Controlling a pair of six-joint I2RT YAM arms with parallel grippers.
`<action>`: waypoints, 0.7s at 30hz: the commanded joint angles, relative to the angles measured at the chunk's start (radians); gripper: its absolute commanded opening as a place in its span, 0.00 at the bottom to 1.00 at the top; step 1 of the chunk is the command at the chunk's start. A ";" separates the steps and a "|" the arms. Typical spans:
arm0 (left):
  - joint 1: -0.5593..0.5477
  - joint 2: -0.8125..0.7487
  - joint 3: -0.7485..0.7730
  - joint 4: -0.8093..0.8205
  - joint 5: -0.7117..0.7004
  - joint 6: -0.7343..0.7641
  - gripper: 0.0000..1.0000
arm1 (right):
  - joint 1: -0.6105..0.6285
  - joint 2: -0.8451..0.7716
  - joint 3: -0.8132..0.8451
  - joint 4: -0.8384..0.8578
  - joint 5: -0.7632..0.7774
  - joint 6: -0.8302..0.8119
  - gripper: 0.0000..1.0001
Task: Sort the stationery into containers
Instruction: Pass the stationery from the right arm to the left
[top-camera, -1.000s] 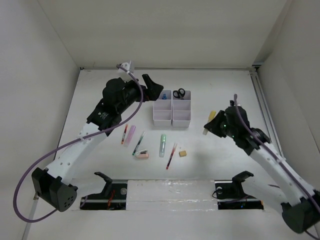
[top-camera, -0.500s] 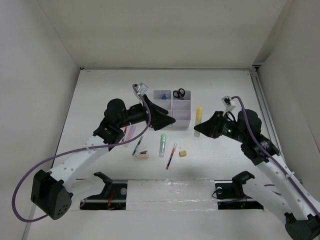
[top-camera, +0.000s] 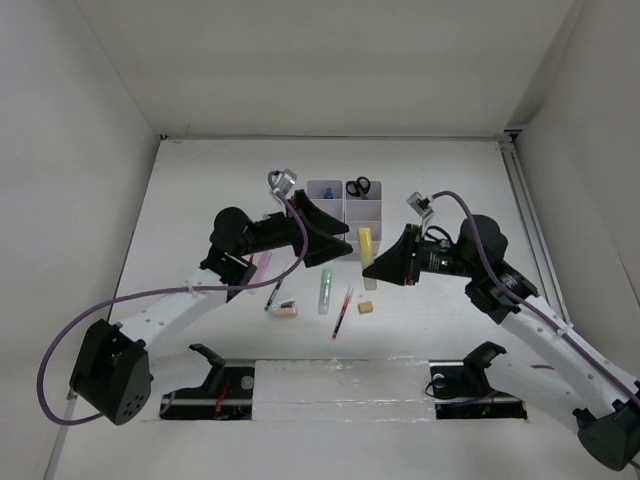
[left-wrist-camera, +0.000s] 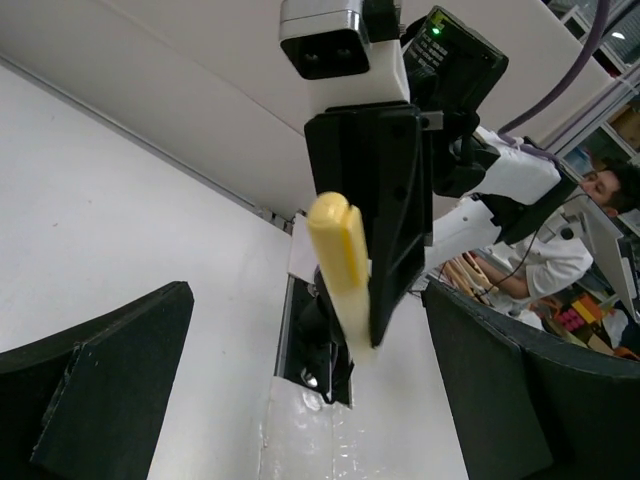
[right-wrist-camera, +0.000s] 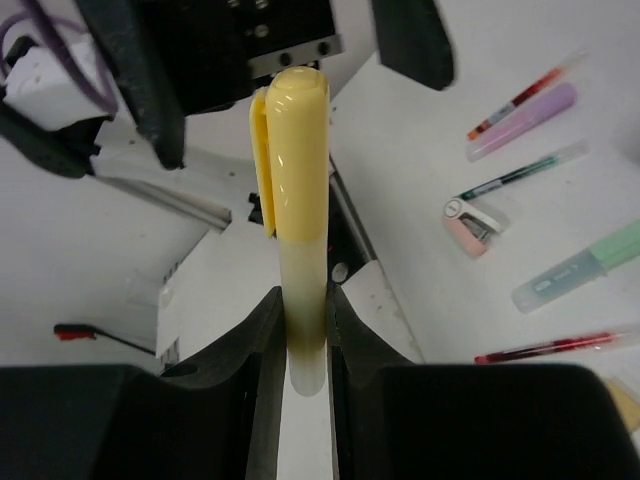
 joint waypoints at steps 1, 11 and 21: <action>0.001 0.014 -0.008 0.213 0.058 -0.075 0.99 | 0.054 0.014 0.037 0.128 -0.063 0.019 0.00; 0.001 0.043 0.002 0.351 0.098 -0.152 0.89 | 0.186 0.090 0.056 0.193 0.026 0.019 0.00; 0.001 0.008 -0.037 0.353 0.108 -0.170 0.81 | 0.186 0.153 0.123 0.211 0.077 0.020 0.00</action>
